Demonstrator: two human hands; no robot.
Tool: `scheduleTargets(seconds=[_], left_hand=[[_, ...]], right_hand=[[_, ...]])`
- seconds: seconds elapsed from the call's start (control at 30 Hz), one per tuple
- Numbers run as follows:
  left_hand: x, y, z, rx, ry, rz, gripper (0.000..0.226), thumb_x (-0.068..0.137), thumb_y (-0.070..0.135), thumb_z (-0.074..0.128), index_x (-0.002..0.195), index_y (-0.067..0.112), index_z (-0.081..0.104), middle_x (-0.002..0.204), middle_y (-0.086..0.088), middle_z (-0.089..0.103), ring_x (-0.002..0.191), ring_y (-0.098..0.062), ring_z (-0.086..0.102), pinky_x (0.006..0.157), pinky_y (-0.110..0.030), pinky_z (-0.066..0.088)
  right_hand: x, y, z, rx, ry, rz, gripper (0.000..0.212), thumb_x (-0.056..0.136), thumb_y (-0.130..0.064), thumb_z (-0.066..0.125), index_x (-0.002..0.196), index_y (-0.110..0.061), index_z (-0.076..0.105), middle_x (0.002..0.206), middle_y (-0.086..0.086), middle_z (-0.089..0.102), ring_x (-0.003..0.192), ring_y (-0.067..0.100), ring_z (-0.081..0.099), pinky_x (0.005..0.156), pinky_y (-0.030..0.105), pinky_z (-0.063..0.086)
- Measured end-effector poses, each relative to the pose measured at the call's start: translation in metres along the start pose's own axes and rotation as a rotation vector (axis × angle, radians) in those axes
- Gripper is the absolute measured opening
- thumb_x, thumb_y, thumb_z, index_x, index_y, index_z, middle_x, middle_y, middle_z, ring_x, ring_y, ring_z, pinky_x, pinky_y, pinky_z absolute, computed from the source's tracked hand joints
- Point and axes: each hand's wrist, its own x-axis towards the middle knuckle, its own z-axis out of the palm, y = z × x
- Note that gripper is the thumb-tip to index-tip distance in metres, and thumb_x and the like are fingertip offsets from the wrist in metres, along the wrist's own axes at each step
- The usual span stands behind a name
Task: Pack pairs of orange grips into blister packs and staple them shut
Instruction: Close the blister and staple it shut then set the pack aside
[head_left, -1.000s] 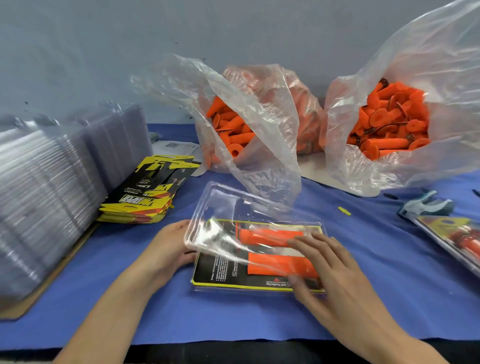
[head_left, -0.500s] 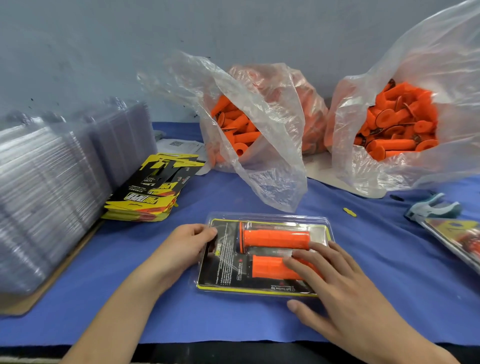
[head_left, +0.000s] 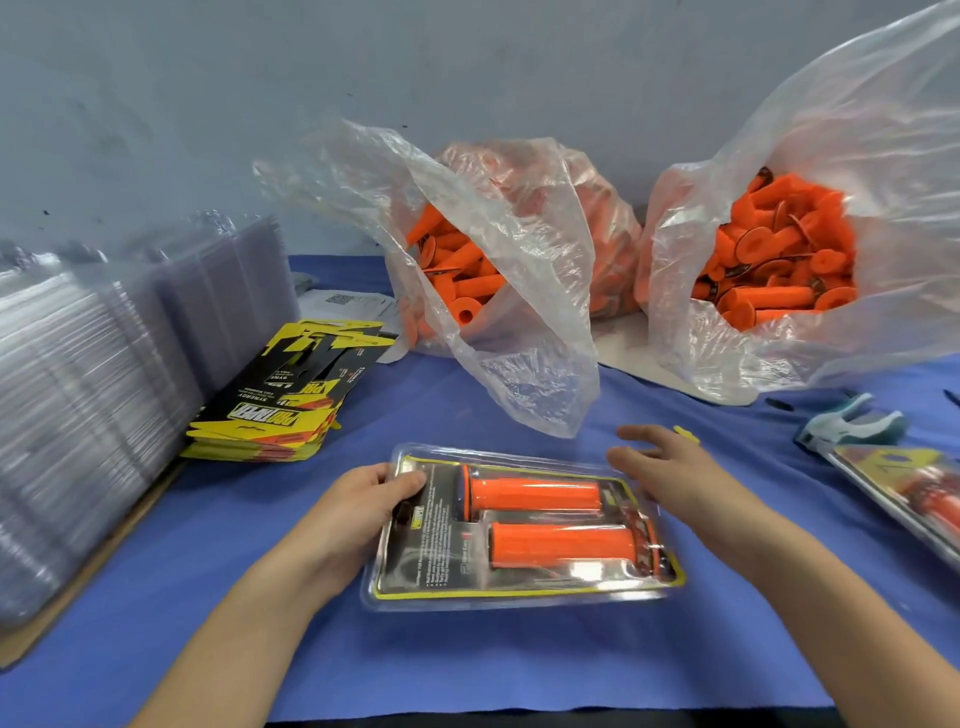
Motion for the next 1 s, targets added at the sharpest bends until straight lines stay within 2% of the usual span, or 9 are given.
scheduleTargets(seconds=[0.1,0.17,0.3,0.47,0.57,0.67,0.77,0.9,1.0], left_hand=[[0.002,0.002,0.002,-0.047,0.030,-0.012,0.019,0.099,0.015,0.055,0.097,-0.001,0.064,0.089,-0.022,0.073,0.069,-0.026,0.071,0.056,-0.029,0.057],[0.003,0.001,0.005,-0.056,0.050,-0.003,0.019,0.099,0.013,0.054,0.098,-0.002,0.064,0.090,-0.025,0.072,0.069,-0.027,0.070,0.058,-0.032,0.057],[0.005,0.000,0.010,-0.104,0.041,-0.003,0.017,0.100,0.010,0.052,0.104,-0.003,0.062,0.093,-0.027,0.070,0.072,-0.030,0.068,0.068,-0.036,0.057],[0.003,0.001,0.012,-0.119,-0.007,-0.043,0.020,0.099,0.009,0.049,0.100,-0.003,0.065,0.081,-0.020,0.071,0.062,-0.024,0.069,0.051,-0.029,0.056],[0.004,-0.001,0.012,-0.080,0.019,-0.032,0.030,0.099,0.017,0.050,0.107,-0.007,0.066,0.086,-0.022,0.069,0.070,-0.028,0.065,0.061,-0.031,0.055],[0.005,-0.002,0.014,-0.082,0.036,-0.024,0.037,0.102,0.027,0.049,0.105,-0.005,0.067,0.090,-0.022,0.070,0.077,-0.031,0.064,0.074,-0.038,0.051],[0.003,0.000,0.015,-0.088,0.001,-0.017,0.035,0.104,0.027,0.045,0.104,0.001,0.069,0.096,-0.023,0.073,0.073,-0.027,0.071,0.069,-0.034,0.055],[0.004,0.000,0.015,-0.097,-0.008,-0.007,0.032,0.103,0.025,0.048,0.105,0.000,0.068,0.094,-0.022,0.073,0.069,-0.025,0.070,0.061,-0.031,0.058],[0.003,-0.001,0.016,-0.143,-0.011,0.019,0.026,0.102,0.022,0.049,0.097,0.005,0.068,0.087,-0.017,0.074,0.067,-0.023,0.071,0.056,-0.029,0.059]], right_hand=[[0.011,0.008,0.003,0.113,0.009,0.061,0.024,0.093,-0.024,0.063,0.115,-0.017,0.066,0.094,0.002,0.073,0.078,0.017,0.067,0.076,0.037,0.054],[0.011,0.009,0.006,0.229,-0.064,0.068,0.017,0.094,-0.017,0.062,0.105,-0.008,0.072,0.092,0.013,0.075,0.077,0.025,0.069,0.083,0.046,0.056],[0.010,0.009,0.009,0.482,-0.102,0.143,0.021,0.095,-0.013,0.060,0.107,0.001,0.068,0.099,0.021,0.074,0.079,0.031,0.072,0.066,0.039,0.060],[0.009,0.008,0.006,0.566,-0.133,0.265,0.025,0.096,-0.021,0.059,0.101,0.002,0.069,0.094,0.020,0.074,0.071,0.030,0.072,0.061,0.038,0.059],[0.008,0.009,0.005,0.571,-0.153,0.286,0.025,0.096,-0.022,0.060,0.103,0.000,0.068,0.095,0.020,0.074,0.072,0.031,0.072,0.062,0.038,0.060],[0.008,0.011,0.006,0.582,-0.166,0.282,0.025,0.096,-0.023,0.060,0.103,-0.001,0.069,0.096,0.020,0.074,0.074,0.031,0.073,0.062,0.038,0.060],[0.008,0.012,0.006,0.603,-0.175,0.265,0.026,0.098,-0.025,0.057,0.106,-0.002,0.068,0.099,0.021,0.074,0.079,0.033,0.073,0.064,0.040,0.060],[0.008,0.014,0.006,0.647,-0.175,0.221,0.026,0.100,-0.025,0.054,0.113,-0.007,0.066,0.102,0.020,0.074,0.083,0.034,0.073,0.068,0.042,0.060],[0.007,0.015,0.006,0.668,-0.161,0.167,0.022,0.100,-0.023,0.053,0.113,-0.010,0.066,0.098,0.017,0.075,0.079,0.030,0.073,0.059,0.037,0.058]])
